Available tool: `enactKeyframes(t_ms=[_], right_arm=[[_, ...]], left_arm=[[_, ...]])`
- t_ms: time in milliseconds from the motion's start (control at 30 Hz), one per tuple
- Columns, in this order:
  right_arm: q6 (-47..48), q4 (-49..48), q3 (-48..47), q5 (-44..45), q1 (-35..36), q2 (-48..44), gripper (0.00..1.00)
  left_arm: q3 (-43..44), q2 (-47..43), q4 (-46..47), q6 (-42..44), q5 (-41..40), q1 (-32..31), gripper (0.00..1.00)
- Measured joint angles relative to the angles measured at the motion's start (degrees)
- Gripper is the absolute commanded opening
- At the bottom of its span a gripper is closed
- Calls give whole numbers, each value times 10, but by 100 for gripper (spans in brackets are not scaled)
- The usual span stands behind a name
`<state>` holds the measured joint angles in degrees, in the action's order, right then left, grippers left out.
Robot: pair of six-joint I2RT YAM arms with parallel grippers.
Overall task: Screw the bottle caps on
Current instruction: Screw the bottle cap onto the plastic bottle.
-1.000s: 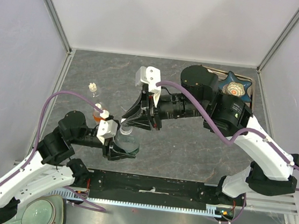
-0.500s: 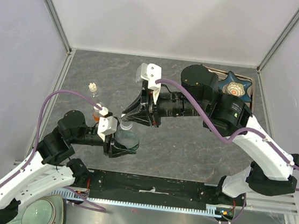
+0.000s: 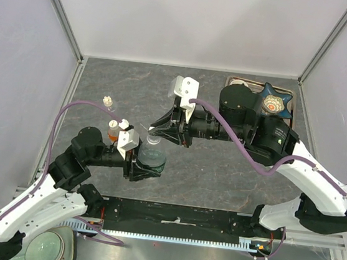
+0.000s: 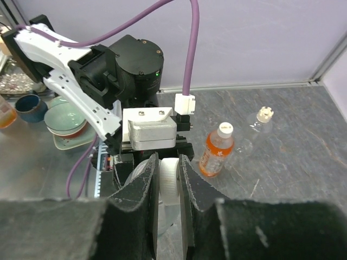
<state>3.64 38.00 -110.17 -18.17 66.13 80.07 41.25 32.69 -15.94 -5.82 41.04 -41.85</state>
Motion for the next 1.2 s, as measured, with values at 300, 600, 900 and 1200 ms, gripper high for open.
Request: enactKeyframes(t_ms=[300, 600, 900, 1200], right_arm=[[57, -20, 45, 78, 16, -25, 0], [118, -40, 45, 143, 41, -31, 0], [155, -51, 29, 169, 76, -31, 0], [260, -74, 62, 340, 188, -23, 0]], left_arm=[[-18, 21, 33, -36, 3, 2, 24], [-33, 24, 42, -64, 11, 5, 24], [-41, 28, 37, -85, 10, 10, 24], [-41, 17, 41, -92, 18, 10, 24]])
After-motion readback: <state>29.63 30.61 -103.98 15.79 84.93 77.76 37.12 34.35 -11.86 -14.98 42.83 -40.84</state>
